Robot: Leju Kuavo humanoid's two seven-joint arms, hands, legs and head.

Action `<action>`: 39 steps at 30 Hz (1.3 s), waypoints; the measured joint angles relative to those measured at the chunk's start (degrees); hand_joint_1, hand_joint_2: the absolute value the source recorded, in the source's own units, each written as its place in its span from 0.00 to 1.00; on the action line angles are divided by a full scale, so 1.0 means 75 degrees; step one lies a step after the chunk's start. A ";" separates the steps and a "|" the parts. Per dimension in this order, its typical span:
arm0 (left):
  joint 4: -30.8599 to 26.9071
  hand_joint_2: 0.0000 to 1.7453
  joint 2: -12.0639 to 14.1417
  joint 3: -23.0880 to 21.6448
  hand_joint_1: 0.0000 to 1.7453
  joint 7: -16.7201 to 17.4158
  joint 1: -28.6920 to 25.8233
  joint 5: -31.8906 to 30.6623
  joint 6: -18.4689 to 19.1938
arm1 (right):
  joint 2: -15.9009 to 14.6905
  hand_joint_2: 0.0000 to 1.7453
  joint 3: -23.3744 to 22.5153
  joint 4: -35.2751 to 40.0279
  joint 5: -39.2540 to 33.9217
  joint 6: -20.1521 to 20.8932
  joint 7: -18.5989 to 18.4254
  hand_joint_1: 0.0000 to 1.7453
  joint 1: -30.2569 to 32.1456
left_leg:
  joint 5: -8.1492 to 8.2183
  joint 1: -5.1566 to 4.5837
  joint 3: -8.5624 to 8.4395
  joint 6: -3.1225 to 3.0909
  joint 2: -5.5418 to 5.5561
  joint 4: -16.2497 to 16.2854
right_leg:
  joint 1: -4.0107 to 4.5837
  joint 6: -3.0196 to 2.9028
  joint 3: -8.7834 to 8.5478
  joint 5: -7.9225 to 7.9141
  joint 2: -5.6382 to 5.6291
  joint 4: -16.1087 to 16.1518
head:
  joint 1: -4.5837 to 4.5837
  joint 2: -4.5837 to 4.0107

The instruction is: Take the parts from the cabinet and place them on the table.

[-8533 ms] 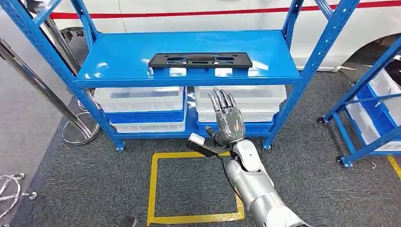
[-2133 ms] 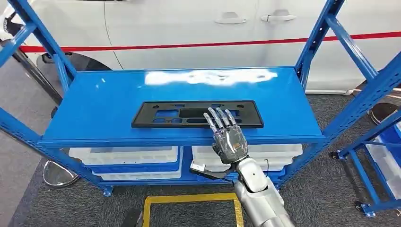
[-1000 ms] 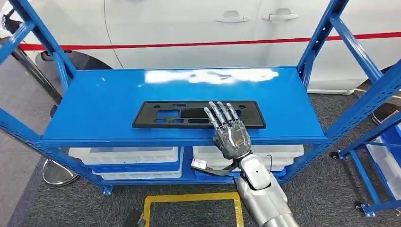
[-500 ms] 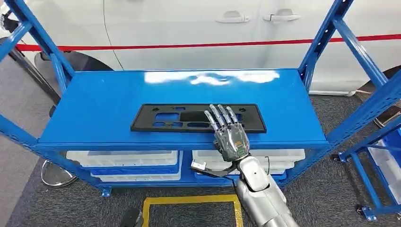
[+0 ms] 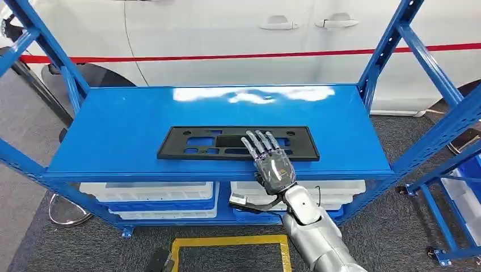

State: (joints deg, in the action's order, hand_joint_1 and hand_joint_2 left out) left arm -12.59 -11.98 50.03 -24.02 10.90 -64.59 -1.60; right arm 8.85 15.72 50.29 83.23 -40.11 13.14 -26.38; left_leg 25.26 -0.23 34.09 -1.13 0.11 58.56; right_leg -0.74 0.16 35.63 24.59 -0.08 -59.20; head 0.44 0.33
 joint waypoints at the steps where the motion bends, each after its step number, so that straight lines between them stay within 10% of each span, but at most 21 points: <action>1: 0.0000 0.00 -0.0003 0.0000 0.00 0.0000 -0.0001 0.0003 0.0000 | 0.0000 1.00 0.0000 -0.0041 -0.0017 -0.0003 0.0020 0.00 -0.0028 | -0.0064 0.0043 -0.0041 -0.0072 0.0004 -0.0117 | 0.0034 0.0065 -0.0017 -0.0002 0.0001 0.0016 | -0.0003 0.0000; 5: 0.0000 0.00 -0.0015 -0.0003 0.00 -0.0012 0.0005 0.0047 0.0020 | -0.0020 1.00 0.0000 -0.0224 -0.0212 -0.0003 0.0180 0.00 -0.0155 | -0.0142 0.0069 -0.0080 -0.0186 -0.0023 -0.0211 | -0.0005 0.0141 0.0736 0.0953 0.0007 -0.1636 | -0.0009 0.0000; 7: 0.0000 0.00 -0.0015 -0.0003 0.00 -0.0012 -0.0019 0.0049 0.0029 | -0.0046 1.00 0.0000 -0.0306 -0.0254 0.0000 0.0236 0.00 -0.0150 | -0.0134 0.0067 -0.0074 -0.0195 -0.0023 -0.0201 | -0.0012 0.0174 0.1059 0.1097 0.0009 -0.2292 | -0.0009 0.0000; 11: 0.0000 0.00 -0.0026 -0.0015 0.00 -0.0012 -0.0032 0.0050 0.0044 | -0.0055 1.00 0.0000 -0.0376 -0.0262 -0.0003 0.0251 0.00 -0.0264 | -0.0052 0.0071 -0.0076 -0.0107 -0.0010 -0.0072 | -0.0050 0.0148 0.0033 -0.0002 0.0015 -0.0315 | -0.0011 0.0000; 17: 0.0000 0.00 -0.0023 -0.0029 0.00 -0.0023 -0.0025 0.0073 0.0044 | -0.0055 1.00 -0.0041 -0.0364 -0.0417 -0.0003 0.0443 0.00 -0.0312 | 0.0087 0.0065 0.0008 0.0130 -0.0013 0.0085 | -0.0033 -0.0108 -0.0074 0.0087 0.0004 -0.0020 | -0.0009 0.0000; 22: 0.0000 0.00 -0.0023 -0.0058 0.00 -0.0047 -0.0064 0.0111 0.0047 | 0.0067 1.00 -0.0321 -0.0189 -0.0557 -0.0003 0.0802 0.00 -0.0204 | 0.1026 0.0117 0.1065 0.0280 -0.0013 0.2295 | -0.0015 -0.0196 -0.0086 0.0112 0.0011 -0.0020 | 0.0000 0.0000; 24: 0.0000 0.00 -0.0023 -0.0067 0.00 -0.0047 -0.0083 0.0119 0.0047 | 0.0152 1.00 -0.0516 -0.0058 -0.0539 -0.0003 0.0924 0.00 -0.0108 | 0.0604 0.0119 0.0880 0.0264 -0.0012 0.1842 | -0.0015 -0.0198 -0.0095 0.0118 0.0002 -0.0026 | 0.0000 0.0000; 26: 0.0000 0.00 -0.0023 -0.0082 0.00 -0.0047 -0.0069 0.0134 0.0044 | 0.0277 1.00 -0.0776 0.0104 -0.0539 -0.0003 0.1043 0.00 -0.0059 | -0.0111 0.0117 0.0196 0.0189 -0.0013 0.0404 | -0.0015 -0.0171 -0.0123 0.0135 -0.0013 -0.0030 | 0.0000 0.0000; 33: 0.0000 0.00 -0.0035 -0.0143 0.00 -0.0044 -0.0075 0.0166 0.0044 | 0.0504 1.00 -0.1329 0.0434 -0.0484 -0.0003 0.1166 0.00 0.0052 | -0.0122 0.0109 -0.0036 -0.0088 0.0004 -0.0143 | 0.0001 0.0108 -0.0025 0.0289 0.0001 -0.0210 | -0.0006 0.0000; 37: 0.0000 0.00 -0.0035 -0.0181 0.00 -0.0070 -0.0070 0.0181 0.0073 | 0.0507 1.00 -0.1437 0.0469 -0.0490 -0.0003 0.1198 0.00 0.0155 | -0.0102 0.0093 -0.0026 -0.0174 -0.0005 -0.0131 | -0.0004 0.0162 0.0977 0.1228 0.0000 -0.2273 | -0.0006 0.0000; 39: 0.0000 0.00 -0.0035 -0.0187 0.00 -0.0102 -0.0086 0.0175 0.0096 | 0.0507 1.00 -0.1457 0.0469 -0.0504 -0.0003 0.1221 0.00 0.0204 | -0.0083 0.0093 -0.0033 -0.0163 0.0004 -0.0110 | -0.0007 0.0163 0.0901 0.0885 0.0002 -0.2040 | -0.0006 0.0000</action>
State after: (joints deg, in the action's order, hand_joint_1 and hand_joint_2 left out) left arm -12.59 -12.24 48.63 -24.79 10.25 -63.28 -0.87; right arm 12.66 4.79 53.81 79.45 -40.13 22.29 -24.86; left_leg 24.64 0.47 33.84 -2.36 0.14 57.73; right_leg -0.79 1.38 42.39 31.23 -0.07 -74.50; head 0.39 0.33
